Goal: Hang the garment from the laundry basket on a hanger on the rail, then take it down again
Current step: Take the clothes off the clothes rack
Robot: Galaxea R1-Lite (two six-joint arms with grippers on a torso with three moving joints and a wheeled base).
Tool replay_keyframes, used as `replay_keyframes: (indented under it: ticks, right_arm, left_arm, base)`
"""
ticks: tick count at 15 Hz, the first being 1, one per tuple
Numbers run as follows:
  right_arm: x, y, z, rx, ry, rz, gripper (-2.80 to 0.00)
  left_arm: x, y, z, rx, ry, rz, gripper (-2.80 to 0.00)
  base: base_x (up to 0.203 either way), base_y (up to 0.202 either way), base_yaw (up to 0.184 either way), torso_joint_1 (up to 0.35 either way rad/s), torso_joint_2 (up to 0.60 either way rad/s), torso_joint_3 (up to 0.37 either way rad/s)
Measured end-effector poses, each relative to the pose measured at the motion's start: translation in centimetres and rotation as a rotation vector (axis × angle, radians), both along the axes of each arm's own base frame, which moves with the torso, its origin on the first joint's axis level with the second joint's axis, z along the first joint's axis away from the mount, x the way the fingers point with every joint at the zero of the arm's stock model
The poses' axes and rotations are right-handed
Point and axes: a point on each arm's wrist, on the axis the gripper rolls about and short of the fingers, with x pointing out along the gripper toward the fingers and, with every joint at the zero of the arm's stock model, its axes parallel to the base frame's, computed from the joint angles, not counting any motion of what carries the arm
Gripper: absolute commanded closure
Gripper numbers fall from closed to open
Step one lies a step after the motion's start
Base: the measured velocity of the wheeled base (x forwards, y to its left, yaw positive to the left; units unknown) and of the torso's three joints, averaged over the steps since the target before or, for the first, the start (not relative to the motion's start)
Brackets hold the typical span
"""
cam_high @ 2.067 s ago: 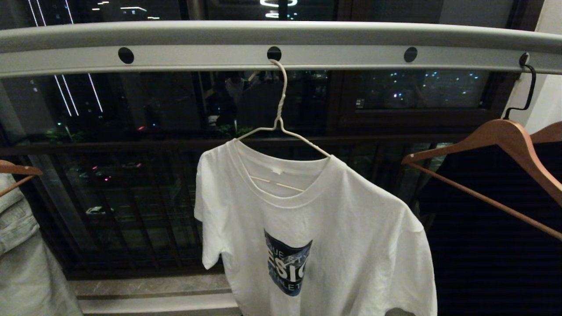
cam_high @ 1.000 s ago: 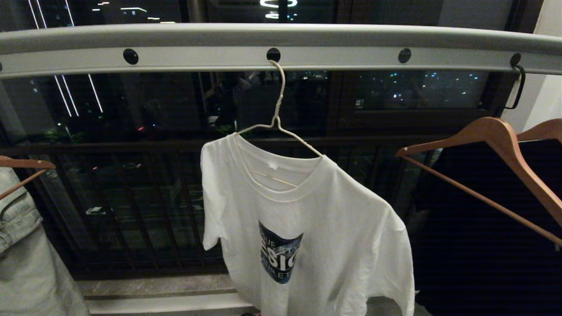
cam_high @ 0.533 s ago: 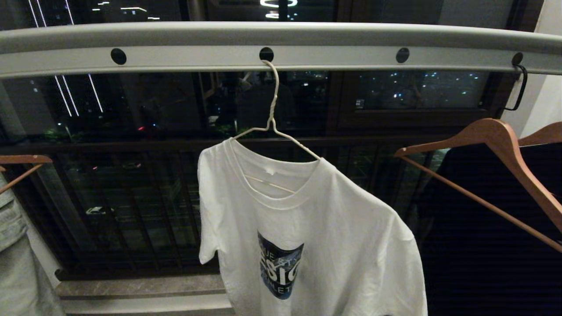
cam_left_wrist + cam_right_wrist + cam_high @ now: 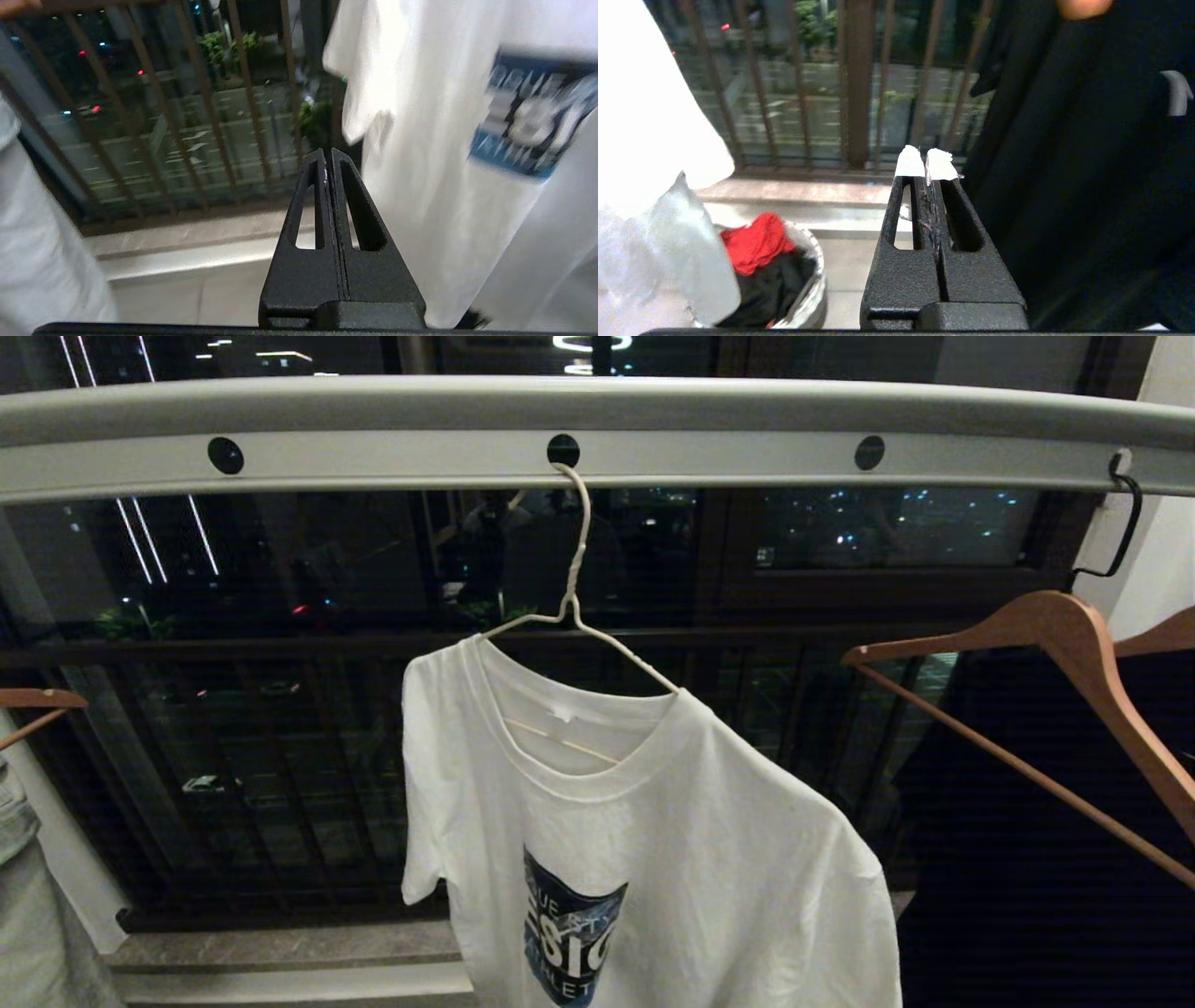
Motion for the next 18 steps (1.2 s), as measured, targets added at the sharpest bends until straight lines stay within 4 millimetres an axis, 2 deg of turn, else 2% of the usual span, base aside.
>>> replay_keyframes:
  ticks: [3,5,8,18]
  right_arm:
    - [0.0,0.0,-0.1,0.004,0.0,0.001,0.0]
    - [0.1,0.0,-0.2,-0.004,-0.009,0.002,0.0]
    - [0.5,0.0,-0.1,0.005,-0.087,0.003,0.0]
    - [0.6,0.0,-0.2,0.007,-0.087,0.0,0.0]
  left_arm:
    - [0.9,0.0,-2.0,0.068,-0.045,0.02,0.0]
    - [1.0,0.0,-2.4,0.069,-0.057,0.021,0.0]
    - [1.1,0.0,-2.6,0.02,-0.044,0.017,0.0]
    - [1.1,0.1,-2.7,-0.012,-0.044,0.053,0.0]
  base:
    - [0.0,0.0,0.0,0.0,0.0,0.0]
    - [0.0,0.0,0.0,0.0,0.0,0.0]
    - [0.0,0.0,0.0,0.0,0.0,0.0]
    - [0.0,0.0,0.0,0.0,0.0,0.0]
